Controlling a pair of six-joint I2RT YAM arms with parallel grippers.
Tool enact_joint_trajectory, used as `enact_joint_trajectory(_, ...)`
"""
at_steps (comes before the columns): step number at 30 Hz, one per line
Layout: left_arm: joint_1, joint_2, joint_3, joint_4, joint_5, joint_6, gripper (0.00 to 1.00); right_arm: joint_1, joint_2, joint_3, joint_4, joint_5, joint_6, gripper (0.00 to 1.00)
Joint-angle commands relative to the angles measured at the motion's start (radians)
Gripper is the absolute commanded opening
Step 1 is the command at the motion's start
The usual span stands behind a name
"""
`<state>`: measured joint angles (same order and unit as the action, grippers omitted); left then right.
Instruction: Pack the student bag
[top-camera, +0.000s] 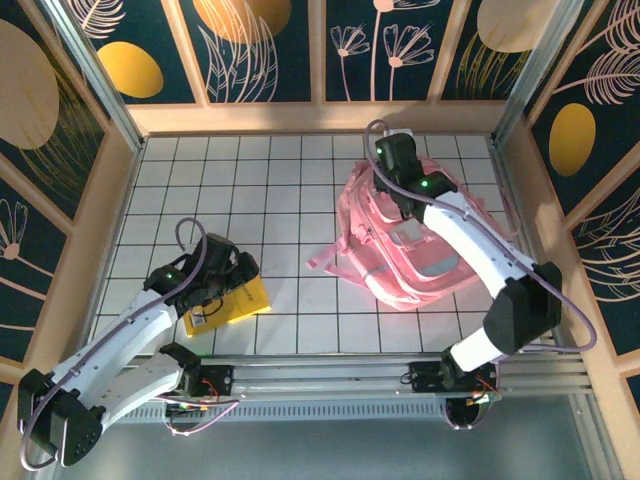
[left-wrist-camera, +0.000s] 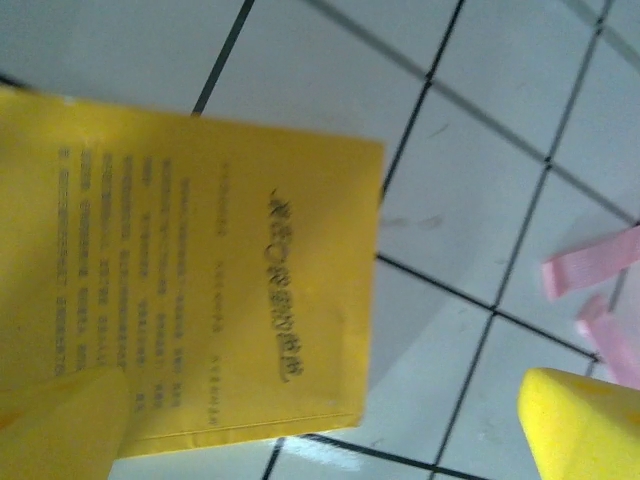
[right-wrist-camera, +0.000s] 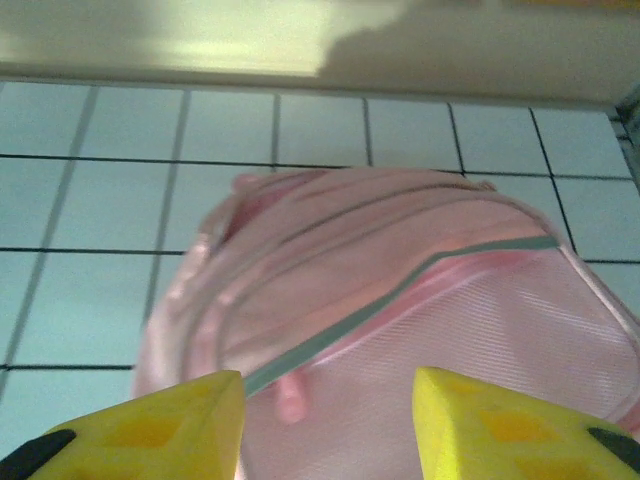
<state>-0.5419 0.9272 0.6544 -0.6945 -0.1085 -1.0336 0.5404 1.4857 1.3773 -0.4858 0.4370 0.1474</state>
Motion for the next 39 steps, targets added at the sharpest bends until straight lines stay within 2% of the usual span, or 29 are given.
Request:
enact_joint_trajectory(1, 0.007, -0.003, -0.062, 0.116, 0.052, -0.021, 0.99, 0.06, -0.14, -0.059, 0.068, -0.035, 0.036, 0.48)
enact_joint_trajectory(5, 0.007, 0.074, -0.093, 0.259, 0.081, 0.044, 0.99, 0.129, -0.215, -0.202, 0.162, -0.283, 0.135, 0.48)
enact_joint_trajectory(8, 0.007, 0.151, -0.088, 0.369, 0.146, 0.085, 0.99, 0.161, -0.246, -0.301, 0.229, -0.396, 0.208, 0.47)
enact_joint_trajectory(13, -0.001, 0.287, -0.124, 0.554, 0.26, 0.049, 0.99, 0.195, -0.291, -0.398, 0.285, -0.416, 0.274, 0.47)
enact_joint_trajectory(18, -0.051, 0.394, -0.079, 0.612, 0.272, 0.051, 0.99, 0.201, -0.309, -0.419, 0.284, -0.416, 0.296, 0.47)
enact_joint_trajectory(21, -0.062, 0.416, -0.037, 0.579, 0.252, 0.052, 0.99, 0.202, -0.312, -0.416, 0.274, -0.417, 0.294, 0.47)
enact_joint_trajectory(27, -0.058, 0.251, 0.07, 0.253, 0.04, 0.024, 0.99, 0.202, -0.326, -0.45, 0.261, -0.404, 0.304, 0.47)
enact_joint_trajectory(29, -0.043, 0.21, 0.092, 0.142, 0.006, 0.019, 0.99, 0.202, -0.318, -0.471, 0.273, -0.416, 0.319, 0.47)
enact_joint_trajectory(33, 0.049, 0.151, 0.053, -0.03, -0.034, 0.001, 0.99, 0.204, -0.283, -0.501, 0.322, -0.532, 0.348, 0.46)
enact_joint_trajectory(39, 0.232, 0.075, -0.098, -0.015, 0.0, 0.052, 0.99, 0.214, -0.238, -0.508, 0.344, -0.593, 0.35, 0.46)
